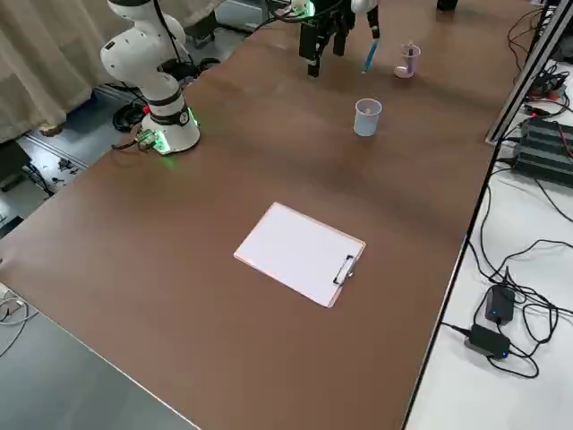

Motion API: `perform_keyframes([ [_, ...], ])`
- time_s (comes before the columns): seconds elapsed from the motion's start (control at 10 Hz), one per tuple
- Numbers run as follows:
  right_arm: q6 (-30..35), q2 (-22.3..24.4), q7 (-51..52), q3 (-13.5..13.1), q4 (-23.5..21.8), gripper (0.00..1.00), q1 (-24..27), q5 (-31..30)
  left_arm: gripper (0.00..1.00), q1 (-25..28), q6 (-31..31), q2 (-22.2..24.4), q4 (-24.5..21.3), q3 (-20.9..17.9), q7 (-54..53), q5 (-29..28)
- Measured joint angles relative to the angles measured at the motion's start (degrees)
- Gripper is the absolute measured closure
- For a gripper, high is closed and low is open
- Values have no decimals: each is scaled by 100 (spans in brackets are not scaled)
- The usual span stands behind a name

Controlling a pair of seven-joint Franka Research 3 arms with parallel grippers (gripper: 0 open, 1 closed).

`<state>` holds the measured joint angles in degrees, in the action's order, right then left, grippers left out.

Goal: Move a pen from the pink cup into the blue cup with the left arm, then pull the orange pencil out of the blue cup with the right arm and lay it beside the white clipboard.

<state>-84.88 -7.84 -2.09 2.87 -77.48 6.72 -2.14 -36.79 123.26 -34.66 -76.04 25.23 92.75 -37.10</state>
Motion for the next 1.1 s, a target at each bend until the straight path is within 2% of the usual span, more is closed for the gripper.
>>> perform_keyframes([
  [0.2,-6,0,4,4,1,0,0,0,83,-676,296,-345,390,-863,304,-14],
  [0.3,-19,0,73,5,1,0,0,0,83,-757,395,-390,453,-1005,345,-14],
  [0.6,-66,0,278,4,1,0,0,0,83,-756,516,-442,498,-1061,405,-14],
  [1.1,-70,0,293,6,1,0,0,0,83,-771,973,-849,501,-1065,428,-14],
])
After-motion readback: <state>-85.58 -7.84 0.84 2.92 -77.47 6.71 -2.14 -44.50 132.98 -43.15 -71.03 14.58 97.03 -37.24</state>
